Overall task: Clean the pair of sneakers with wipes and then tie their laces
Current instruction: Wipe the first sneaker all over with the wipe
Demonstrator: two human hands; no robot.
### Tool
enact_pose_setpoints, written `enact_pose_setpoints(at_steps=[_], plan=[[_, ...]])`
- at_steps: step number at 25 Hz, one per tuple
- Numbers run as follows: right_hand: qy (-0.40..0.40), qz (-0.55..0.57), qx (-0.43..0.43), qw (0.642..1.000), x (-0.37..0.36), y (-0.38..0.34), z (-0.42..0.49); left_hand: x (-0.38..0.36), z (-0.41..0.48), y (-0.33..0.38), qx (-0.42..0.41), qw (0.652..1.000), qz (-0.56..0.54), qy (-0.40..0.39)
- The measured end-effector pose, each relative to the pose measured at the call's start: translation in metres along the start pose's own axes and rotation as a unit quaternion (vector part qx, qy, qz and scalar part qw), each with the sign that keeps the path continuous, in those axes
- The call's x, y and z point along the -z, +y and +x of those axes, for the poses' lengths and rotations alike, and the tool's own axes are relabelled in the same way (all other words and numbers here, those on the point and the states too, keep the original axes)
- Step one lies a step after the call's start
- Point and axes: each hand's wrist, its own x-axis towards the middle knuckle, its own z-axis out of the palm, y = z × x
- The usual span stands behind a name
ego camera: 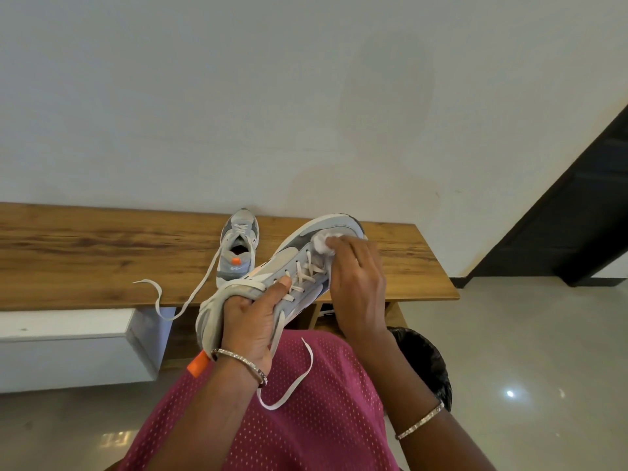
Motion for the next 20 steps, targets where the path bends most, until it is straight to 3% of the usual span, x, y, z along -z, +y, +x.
enact_pose_setpoints(at_steps=[5, 7, 10, 13, 16, 20], plan=[[0.08, -0.012, -0.037, 0.996, 0.006, -0.004, 0.017, -0.006, -0.006, 0.004, -0.067, 0.997, 0.024, -0.019], [0.06, 0.03, -0.06, 0.996, 0.004, -0.013, 0.009, -0.005, -0.005, 0.004, -0.071, 0.997, 0.025, -0.019], [0.036, 0.021, -0.011, 0.999, 0.005, -0.007, 0.002, -0.003, -0.004, 0.004, -0.071, 0.997, 0.021, -0.021], [0.084, -0.037, 0.005, 0.996, 0.009, 0.007, 0.016, -0.006, -0.008, 0.004, -0.076, 0.996, 0.016, -0.036], [0.13, -0.017, -0.033, 0.991, 0.009, 0.001, 0.018, -0.006, -0.005, 0.005, -0.08, 0.995, 0.023, -0.049], [0.069, 0.069, -0.018, 0.995, 0.006, -0.013, 0.007, -0.003, -0.005, 0.002, -0.087, 0.994, 0.038, -0.054]])
